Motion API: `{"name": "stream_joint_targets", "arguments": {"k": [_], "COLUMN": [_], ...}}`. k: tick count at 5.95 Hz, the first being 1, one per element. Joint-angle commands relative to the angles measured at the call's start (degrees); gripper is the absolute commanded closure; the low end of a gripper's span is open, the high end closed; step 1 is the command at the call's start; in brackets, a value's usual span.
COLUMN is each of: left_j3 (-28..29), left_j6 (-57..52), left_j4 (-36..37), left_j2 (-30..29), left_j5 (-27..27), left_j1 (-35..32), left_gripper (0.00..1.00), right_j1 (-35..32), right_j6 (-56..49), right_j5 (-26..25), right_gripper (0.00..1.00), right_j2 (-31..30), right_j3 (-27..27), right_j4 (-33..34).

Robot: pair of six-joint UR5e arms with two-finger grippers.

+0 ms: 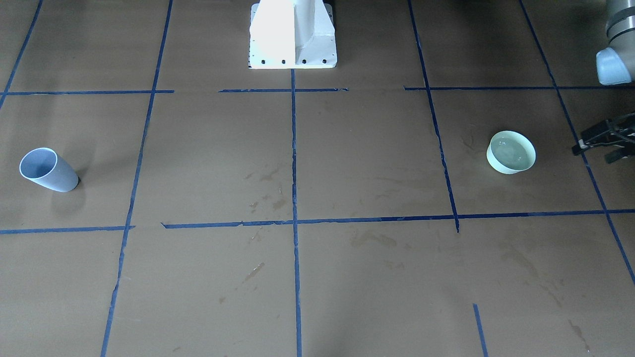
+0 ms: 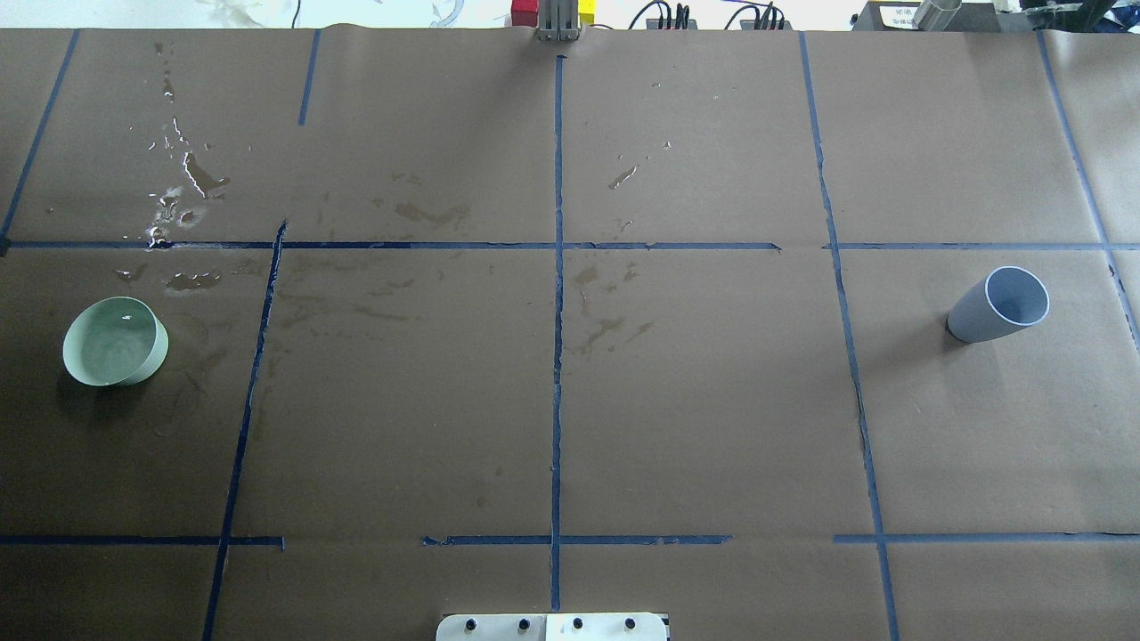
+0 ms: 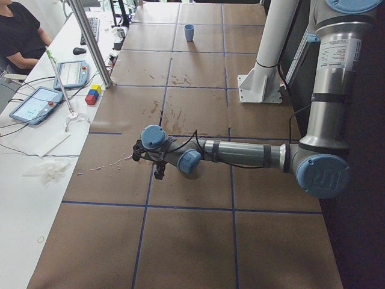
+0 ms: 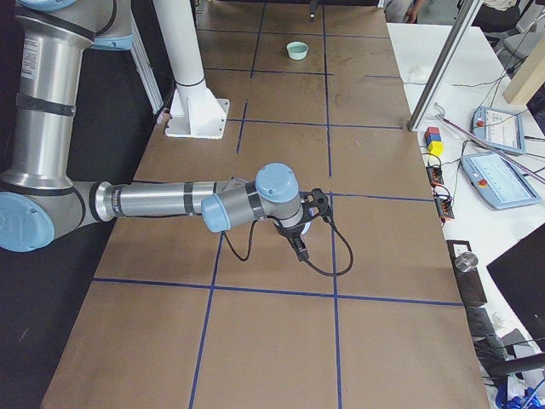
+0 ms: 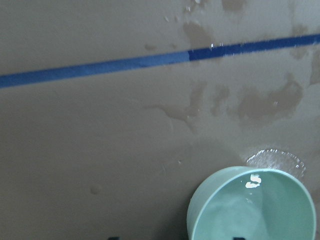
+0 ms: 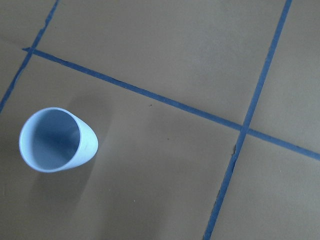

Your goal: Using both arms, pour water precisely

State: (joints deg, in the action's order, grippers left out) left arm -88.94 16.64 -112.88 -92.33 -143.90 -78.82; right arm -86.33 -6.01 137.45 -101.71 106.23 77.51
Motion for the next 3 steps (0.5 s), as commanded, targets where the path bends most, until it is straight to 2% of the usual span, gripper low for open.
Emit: {"name": "stream_joint_targets", "arguments": {"k": [1,2,3], "left_j3": [-0.4,-0.5,-1.1], "left_j6": [-14.0,-23.7,-27.8], "left_j4": [6.0,12.7,18.0], "left_j2": [0.3,0.1,0.1], "left_j5": [0.7,3.9,6.6], "left_j1": [-8.1,-11.9,-13.3], "left_gripper": [0.00,0.00,0.00], "right_j1": [-0.4,-1.7,-1.7], "right_j6": [-6.1,-8.2,-8.2], "right_j5": [-0.2,-0.1,-0.2], "right_gripper": [0.00,0.00,0.00], "right_j2": [2.6,3.3,3.2], "right_j3": [0.2,-0.2,-0.3], "right_j4": [13.7,15.4,15.4]}}
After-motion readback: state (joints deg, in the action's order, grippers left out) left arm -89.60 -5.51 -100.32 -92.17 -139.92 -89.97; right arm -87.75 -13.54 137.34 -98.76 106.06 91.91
